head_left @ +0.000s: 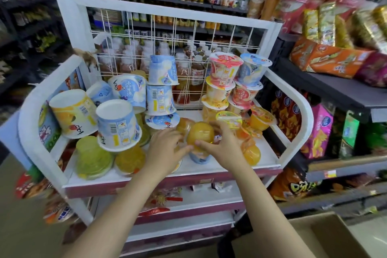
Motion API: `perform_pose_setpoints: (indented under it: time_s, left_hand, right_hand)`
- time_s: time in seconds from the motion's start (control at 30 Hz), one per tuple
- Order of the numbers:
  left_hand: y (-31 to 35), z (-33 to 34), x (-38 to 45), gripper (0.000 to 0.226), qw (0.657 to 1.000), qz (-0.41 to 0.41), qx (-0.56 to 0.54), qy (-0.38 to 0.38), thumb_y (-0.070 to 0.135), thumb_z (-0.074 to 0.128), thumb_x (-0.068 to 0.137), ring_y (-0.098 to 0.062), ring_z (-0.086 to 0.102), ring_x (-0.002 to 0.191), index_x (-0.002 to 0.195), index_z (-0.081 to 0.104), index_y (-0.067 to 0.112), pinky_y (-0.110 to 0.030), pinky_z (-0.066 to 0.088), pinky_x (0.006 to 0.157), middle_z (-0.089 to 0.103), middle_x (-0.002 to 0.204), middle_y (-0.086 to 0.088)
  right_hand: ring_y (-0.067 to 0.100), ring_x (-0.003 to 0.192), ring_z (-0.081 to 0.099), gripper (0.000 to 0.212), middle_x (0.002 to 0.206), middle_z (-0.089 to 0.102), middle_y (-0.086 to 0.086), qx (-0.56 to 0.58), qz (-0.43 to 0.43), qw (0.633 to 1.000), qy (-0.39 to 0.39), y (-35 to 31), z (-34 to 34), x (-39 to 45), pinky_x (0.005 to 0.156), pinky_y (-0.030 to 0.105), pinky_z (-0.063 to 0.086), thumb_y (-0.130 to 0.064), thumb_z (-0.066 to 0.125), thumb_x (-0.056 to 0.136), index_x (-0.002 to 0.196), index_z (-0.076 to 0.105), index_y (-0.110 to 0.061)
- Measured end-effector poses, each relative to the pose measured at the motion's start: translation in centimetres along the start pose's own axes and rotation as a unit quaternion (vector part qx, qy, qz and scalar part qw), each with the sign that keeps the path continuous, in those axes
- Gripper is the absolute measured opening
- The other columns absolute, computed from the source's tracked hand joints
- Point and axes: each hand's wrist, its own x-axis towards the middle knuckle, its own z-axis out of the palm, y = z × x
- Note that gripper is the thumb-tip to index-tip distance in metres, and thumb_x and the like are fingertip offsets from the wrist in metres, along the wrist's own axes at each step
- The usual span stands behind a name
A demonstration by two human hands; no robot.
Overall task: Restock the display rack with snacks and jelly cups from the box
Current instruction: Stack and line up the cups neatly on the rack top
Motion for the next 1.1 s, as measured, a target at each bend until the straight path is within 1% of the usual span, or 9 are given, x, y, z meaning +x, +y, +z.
perform_pose_setpoints:
  time_s: [0.2, 0.3, 0.37, 0.43, 0.57, 0.77, 0.87, 0.97, 1.1]
  left_hand:
    - [-0.1, 0.1, -0.5, 0.08, 0.999, 0.009, 0.035, -0.017, 0.075, 0.031, 0.08, -0.023, 0.041, 0.139, 0.122, 0.07, 0.02, -0.042, 0.028, 0.114, 0.057, 0.141, 0.0]
    - [0.5, 0.6, -0.9, 0.065, 0.999, 0.01, 0.045, 0.004, 0.064, 0.044, 0.093, -0.02, 0.015, 0.151, 0.146, 0.047, 0.027, -0.036, 0.013, 0.12, 0.024, 0.162, 0.003]
    - [1.2, 1.0, -0.8, 0.069, 0.998, 0.021, 0.056, 0.007, 0.063, 0.038, 0.094, -0.016, 0.006, 0.152, 0.153, 0.036, 0.028, -0.031, 0.004, 0.119, 0.013, 0.165, 0.006]
    - [2.9, 1.6, -0.2, 0.074, 0.996, 0.056, 0.07, -0.014, 0.065, 0.024, 0.089, -0.018, 0.007, 0.153, 0.152, 0.037, 0.027, -0.038, 0.004, 0.124, 0.016, 0.164, 0.004]
    - [5.4, 3.0, 1.5, 0.085, 0.976, 0.093, 0.167, -0.105, 0.069, 0.005, 0.081, -0.022, 0.009, 0.153, 0.151, 0.037, 0.032, -0.04, 0.0, 0.123, 0.017, 0.164, 0.002]
    - [4.0, 3.2, 2.1, 0.063, 0.962, 0.098, 0.242, -0.084, 0.063, 0.032, 0.088, -0.027, 0.063, 0.119, 0.121, 0.071, 0.025, -0.056, 0.04, 0.105, 0.067, 0.128, -0.007]
    - [3.4, 3.1, 1.0, 0.058, 0.957, 0.1, 0.266, -0.064, 0.054, 0.031, 0.091, -0.028, 0.062, 0.121, 0.126, 0.068, 0.024, -0.053, 0.04, 0.108, 0.066, 0.13, -0.005]
    - [2.6, 2.8, -0.4, 0.054, 0.953, 0.093, 0.285, -0.036, 0.046, 0.03, 0.094, -0.027, 0.058, 0.126, 0.13, 0.065, 0.025, -0.048, 0.024, 0.11, 0.063, 0.134, -0.001]
    - [2.2, 2.7, -1.9, 0.063, 0.969, 0.048, 0.236, -0.051, 0.05, 0.016, 0.094, -0.017, 0.025, 0.149, 0.151, 0.039, 0.033, -0.043, 0.003, 0.12, 0.031, 0.159, 0.009]
  right_hand:
    - [0.015, 0.11, 0.055, 0.073, 0.121, 0.062, 0.0, -0.073, -0.045, 0.996, -0.038, 0.0, -1.4, 0.8, 0.087, 0.023, 0.045, -0.037, 0.088, 0.07, 0.134, 0.057, -0.019]
    - [0.012, 0.105, 0.055, 0.064, 0.113, 0.062, -0.006, -0.072, -0.045, 0.996, 0.025, 0.7, -3.3, 0.4, 0.076, 0.009, 0.037, -0.034, 0.087, 0.071, 0.128, 0.06, -0.021]
    - [0.008, 0.101, 0.057, 0.059, 0.109, 0.062, -0.01, -0.036, -0.037, 0.996, 0.075, 1.3, -4.9, -0.1, 0.078, 0.013, 0.04, -0.034, 0.085, 0.074, 0.126, 0.061, -0.021]
    - [-0.003, 0.095, 0.057, 0.057, 0.106, 0.06, -0.018, 0.012, -0.024, 0.995, 0.091, 1.8, -6.5, -0.7, 0.082, 0.018, 0.047, -0.033, 0.084, 0.075, 0.126, 0.06, -0.021]
    - [-0.017, 0.101, 0.052, 0.058, 0.11, 0.058, -0.024, 0.046, -0.024, 0.995, 0.087, 3.0, -8.5, -1.5, 0.078, 0.003, 0.044, -0.034, 0.084, 0.076, 0.127, 0.059, -0.026]
    - [-0.01, 0.105, 0.056, 0.055, 0.116, 0.061, -0.02, 0.079, -0.021, 0.995, 0.06, 4.9, -8.7, -2.8, 0.083, 0.008, 0.046, -0.031, 0.084, 0.077, 0.126, 0.06, -0.026]
    - [-0.014, 0.103, 0.055, 0.051, 0.118, 0.061, -0.021, 0.102, -0.02, 0.994, 0.025, 5.1, -7.8, -3.2, 0.082, 0.009, 0.046, -0.027, 0.083, 0.078, 0.125, 0.061, -0.025]
    - [-0.014, 0.101, 0.055, 0.048, 0.115, 0.061, -0.017, 0.104, -0.029, 0.994, 0.001, 5.1, -6.7, -3.4, 0.081, 0.006, 0.043, -0.018, 0.081, 0.081, 0.123, 0.059, -0.021]
    - [-0.007, 0.096, 0.056, 0.046, 0.112, 0.06, -0.012, 0.064, -0.026, 0.997, -0.046, 5.2, -5.8, -3.4, 0.076, 0.005, 0.043, -0.014, 0.075, 0.082, 0.124, 0.056, -0.022]
